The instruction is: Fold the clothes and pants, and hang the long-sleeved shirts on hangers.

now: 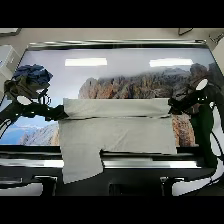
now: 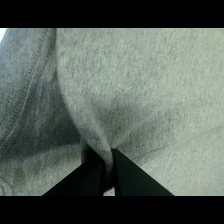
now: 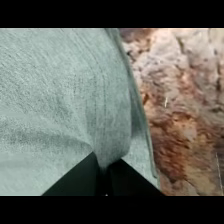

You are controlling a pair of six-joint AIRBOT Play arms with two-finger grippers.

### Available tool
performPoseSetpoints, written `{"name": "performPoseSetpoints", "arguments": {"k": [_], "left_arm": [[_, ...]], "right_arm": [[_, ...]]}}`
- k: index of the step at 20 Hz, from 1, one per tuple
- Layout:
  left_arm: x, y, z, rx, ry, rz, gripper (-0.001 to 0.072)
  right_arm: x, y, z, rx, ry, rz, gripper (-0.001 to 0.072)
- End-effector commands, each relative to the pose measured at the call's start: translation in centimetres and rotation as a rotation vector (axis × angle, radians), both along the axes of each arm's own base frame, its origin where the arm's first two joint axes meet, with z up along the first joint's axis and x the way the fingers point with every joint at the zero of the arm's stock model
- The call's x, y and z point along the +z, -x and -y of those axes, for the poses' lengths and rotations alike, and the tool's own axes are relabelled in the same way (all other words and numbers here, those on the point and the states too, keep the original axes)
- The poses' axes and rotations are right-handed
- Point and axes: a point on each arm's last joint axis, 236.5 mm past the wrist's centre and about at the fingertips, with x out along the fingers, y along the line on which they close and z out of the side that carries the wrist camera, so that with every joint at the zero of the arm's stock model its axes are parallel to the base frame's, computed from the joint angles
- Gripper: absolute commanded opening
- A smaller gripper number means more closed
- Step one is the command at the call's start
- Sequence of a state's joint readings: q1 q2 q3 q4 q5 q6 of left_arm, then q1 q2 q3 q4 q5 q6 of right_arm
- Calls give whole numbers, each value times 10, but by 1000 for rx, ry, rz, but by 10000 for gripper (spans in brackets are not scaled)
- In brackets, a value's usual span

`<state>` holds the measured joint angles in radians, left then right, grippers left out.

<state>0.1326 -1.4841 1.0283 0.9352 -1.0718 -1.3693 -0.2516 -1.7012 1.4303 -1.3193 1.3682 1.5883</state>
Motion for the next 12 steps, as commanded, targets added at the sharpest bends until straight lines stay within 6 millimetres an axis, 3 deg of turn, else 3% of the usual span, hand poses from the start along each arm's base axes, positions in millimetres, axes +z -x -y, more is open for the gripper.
{"name": "performPoseSetpoints", "arguments": {"k": [1,5,8,9,10,11,12], "left_arm": [[-3,6,-4,-7,-8,-23,42],[-14,12,-13,-3,-47,-61,42],[-14,12,-12,0,-45,-64,51],[-11,12,-12,0,-33,-69,164],[-6,12,-14,-2,-23,-75,371],[4,14,-18,-14,-8,-89,531],[17,15,-25,-23,1,-93,544]], "right_arm": [[-4,18,8,21,34,-71,50],[-18,31,5,17,25,-104,50],[-18,29,5,14,28,-94,57],[-15,28,6,-3,30,-92,177],[-8,29,9,-12,28,-92,360],[3,29,15,-20,27,-90,430],[18,32,25,-35,19,-93,509]]}}
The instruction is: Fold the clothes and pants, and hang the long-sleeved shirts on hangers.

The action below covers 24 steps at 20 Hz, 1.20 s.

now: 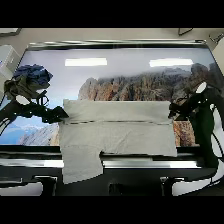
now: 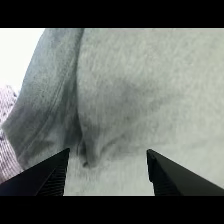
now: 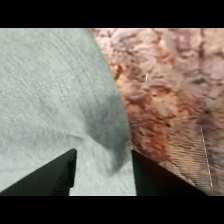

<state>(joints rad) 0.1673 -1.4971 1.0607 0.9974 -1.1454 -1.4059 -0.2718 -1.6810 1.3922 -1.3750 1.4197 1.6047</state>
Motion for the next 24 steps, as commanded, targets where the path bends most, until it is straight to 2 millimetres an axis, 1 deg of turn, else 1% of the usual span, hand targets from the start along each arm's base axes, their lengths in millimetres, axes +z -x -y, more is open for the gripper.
{"name": "performPoseSetpoints", "arguments": {"k": [1,2,3,4,5,7,9,10,11,12,15,17,21,22,24], "left_arm": [[32,11,-17,-51,34,-22,544],[37,24,-31,-62,16,-47,544],[36,44,-49,-43,-22,-108,535],[31,69,-58,-41,-40,-172,534],[24,93,-60,-39,-44,-216,515],[4,147,-43,-57,-14,-278,511],[-14,196,-19,-95,25,-313,510],[-20,212,-8,-96,50,-314,501],[-25,224,2,-91,77,-309,464],[-25,227,6,-99,83,-304,445],[-23,213,14,-97,94,-259,445],[-27,216,17,-116,86,-272,445],[-37,228,28,-143,94,-346,445],[-39,229,31,-148,92,-351,445],[-44,222,35,-138,69,-332,444]], "right_arm": [[36,14,21,-48,-22,-29,580],[50,30,31,-68,-38,-64,587],[57,45,39,-83,-45,-89,587],[60,60,43,-104,-50,-110,587],[59,73,43,-121,-54,-122,587],[48,98,32,-115,-53,-146,587],[40,117,21,-116,-69,-168,586],[38,125,18,-113,-74,-179,584],[37,130,15,-108,-79,-189,574],[38,132,14,-104,-81,-192,574],[42,132,12,-105,-86,-184,574],[45,132,13,-100,-83,-173,574],[44,130,14,-92,-76,-159,574],[43,128,15,-94,-73,-152,573],[43,126,16,-96,-67,-141,573]]}}
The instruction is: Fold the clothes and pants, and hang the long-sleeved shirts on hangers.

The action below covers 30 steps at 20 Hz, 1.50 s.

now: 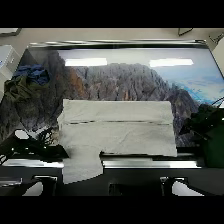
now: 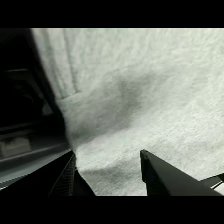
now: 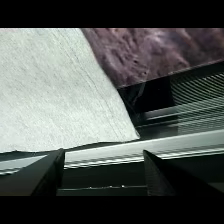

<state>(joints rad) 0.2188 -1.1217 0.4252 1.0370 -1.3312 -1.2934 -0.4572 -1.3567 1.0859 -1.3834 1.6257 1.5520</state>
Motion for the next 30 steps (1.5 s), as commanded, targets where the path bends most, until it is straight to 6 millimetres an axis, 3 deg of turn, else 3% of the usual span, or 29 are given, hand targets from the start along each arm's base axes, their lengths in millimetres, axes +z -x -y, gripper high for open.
{"name": "performPoseSetpoints", "arguments": {"k": [1,3,5,7,11,17,21,23,25,26,27,30], "left_arm": [[-12,-7,5,10,-48,20,415],[-10,0,11,-17,-42,-7,367],[-7,7,12,-37,-33,-29,149],[-5,12,12,-64,-23,-39,42],[-4,18,9,-83,-29,-55,41],[-4,17,9,-83,-30,-52,41],[-2,12,9,-83,-32,-38,41],[0,7,8,-82,-34,-26,41],[2,2,8,-81,-36,-13,42],[3,0,7,-83,-36,-8,42],[5,-3,7,-84,-36,-1,42],[21,-24,5,-91,-41,66,41]], "right_arm": [[-1,-4,2,-2,12,19,573],[-2,-4,4,0,19,19,574],[-3,-1,7,3,30,10,574],[-11,10,6,10,33,-29,575],[-48,44,-11,21,-11,-105,580],[-77,56,-19,50,-29,-96,608],[-83,42,-31,3,-78,-56,506],[-84,45,-37,-6,-101,-68,486],[-87,53,-40,0,-111,-90,281],[-86,56,-42,4,-119,-100,127],[-84,58,-43,7,-125,-107,53],[-67,43,-40,40,-123,-35,50]]}}
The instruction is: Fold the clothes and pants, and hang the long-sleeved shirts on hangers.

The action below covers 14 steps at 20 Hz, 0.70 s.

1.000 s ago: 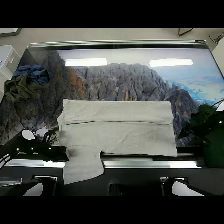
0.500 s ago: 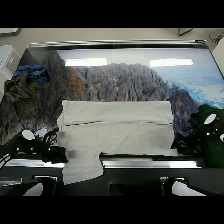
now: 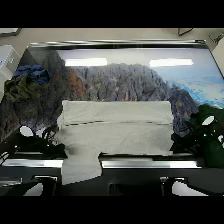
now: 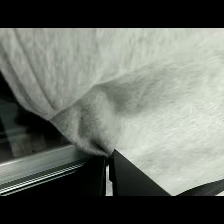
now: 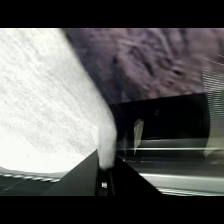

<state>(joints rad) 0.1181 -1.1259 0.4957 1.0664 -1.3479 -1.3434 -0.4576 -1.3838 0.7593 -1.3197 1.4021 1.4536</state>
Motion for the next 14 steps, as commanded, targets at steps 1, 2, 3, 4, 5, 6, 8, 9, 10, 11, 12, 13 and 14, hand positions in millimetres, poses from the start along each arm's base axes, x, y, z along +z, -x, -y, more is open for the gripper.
{"name": "performPoseSetpoints", "arguments": {"k": [1,2,3,4,5,6,8,9,10,11,12,13,14], "left_arm": [[25,-26,-2,-21,6,75,41],[41,-38,-3,-36,9,112,41],[57,-55,-6,-47,1,165,41],[71,-74,-10,-39,-21,221,40],[82,-98,-15,-17,-45,288,40],[91,-118,-17,8,-59,337,40],[100,-154,-22,39,-73,389,40],[101,-170,-24,49,-78,403,40],[102,-187,-27,58,-82,417,40],[101,-206,-29,75,-86,430,40],[100,-224,-31,90,-88,437,40],[98,-240,-31,95,-82,443,40],[96,-255,-31,93,-79,449,41]], "right_arm": [[24,-20,4,21,7,88,48],[39,-35,10,19,25,141,48],[56,-51,15,-8,42,180,48],[70,-68,16,-54,45,217,47],[83,-88,12,-70,34,280,47],[90,-104,11,-54,47,327,47],[97,-137,10,-28,100,396,48],[97,-155,10,-25,126,421,48],[95,-171,10,-13,147,437,48],[93,-189,9,-5,165,452,48],[90,-207,6,-1,174,472,48],[86,-225,5,-6,178,490,49],[80,-240,4,-21,183,499,49]]}}
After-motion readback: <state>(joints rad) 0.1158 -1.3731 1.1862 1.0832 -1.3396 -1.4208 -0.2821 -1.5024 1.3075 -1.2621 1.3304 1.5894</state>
